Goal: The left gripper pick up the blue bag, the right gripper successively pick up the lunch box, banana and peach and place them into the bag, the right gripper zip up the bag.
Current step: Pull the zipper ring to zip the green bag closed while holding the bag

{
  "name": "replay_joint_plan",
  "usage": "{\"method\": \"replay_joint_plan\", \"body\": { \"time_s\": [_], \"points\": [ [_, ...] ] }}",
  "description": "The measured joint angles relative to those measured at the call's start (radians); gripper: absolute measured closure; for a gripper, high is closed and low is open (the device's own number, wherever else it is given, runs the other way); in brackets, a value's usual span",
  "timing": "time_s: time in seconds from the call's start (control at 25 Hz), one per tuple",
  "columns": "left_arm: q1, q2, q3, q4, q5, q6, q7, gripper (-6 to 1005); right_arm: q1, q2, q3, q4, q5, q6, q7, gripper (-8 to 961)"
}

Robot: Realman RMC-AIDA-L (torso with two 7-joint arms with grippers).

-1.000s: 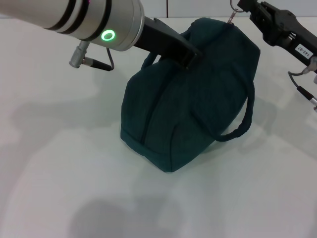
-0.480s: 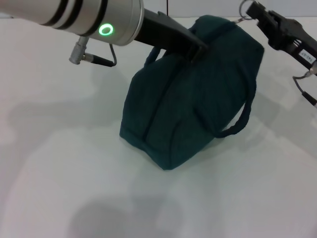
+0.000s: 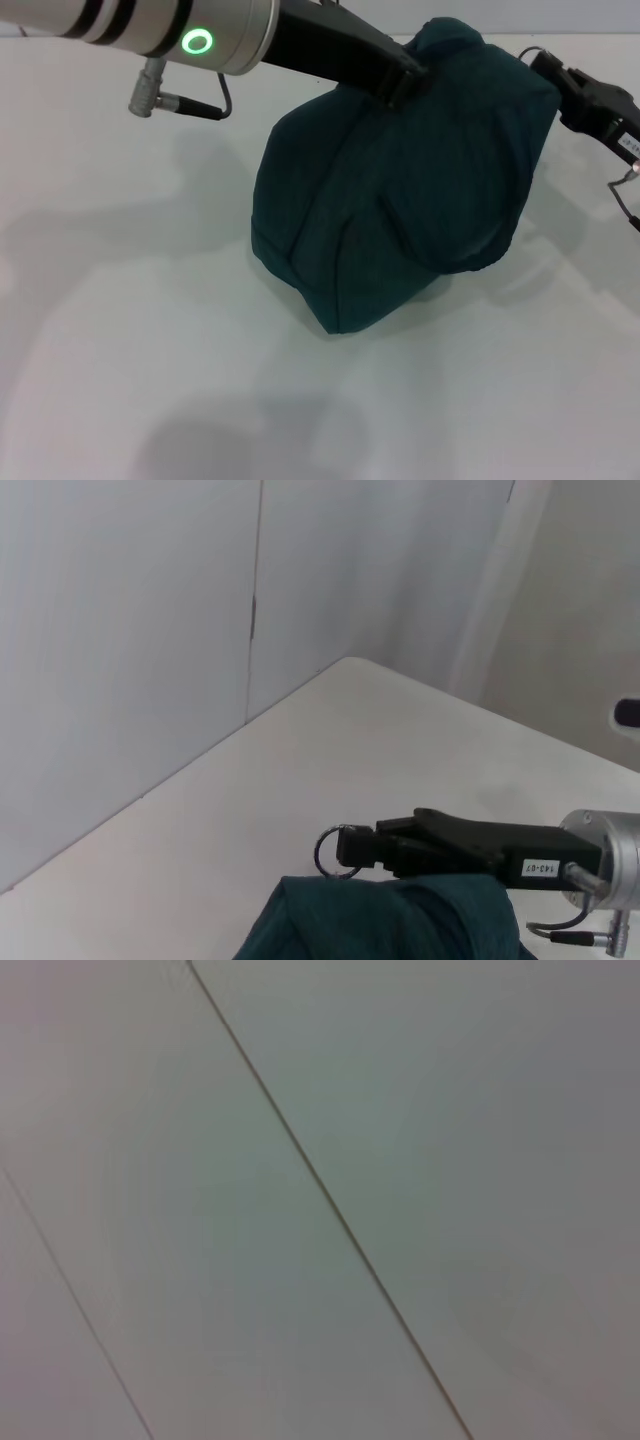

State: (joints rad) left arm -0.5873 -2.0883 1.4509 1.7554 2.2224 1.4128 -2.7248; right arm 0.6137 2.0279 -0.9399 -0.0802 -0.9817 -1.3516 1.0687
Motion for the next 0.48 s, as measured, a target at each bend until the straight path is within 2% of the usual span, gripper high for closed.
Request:
{"method": "replay_joint_plan", "body": {
  "time_s": [0.48],
  "points": [
    [0.026,-0.001,-0.001,-0.007,-0.012,-0.017,0.024,955,-0.011,0.000,0.004,0.000,0.000,0.007,0.001,818]
  ]
}}
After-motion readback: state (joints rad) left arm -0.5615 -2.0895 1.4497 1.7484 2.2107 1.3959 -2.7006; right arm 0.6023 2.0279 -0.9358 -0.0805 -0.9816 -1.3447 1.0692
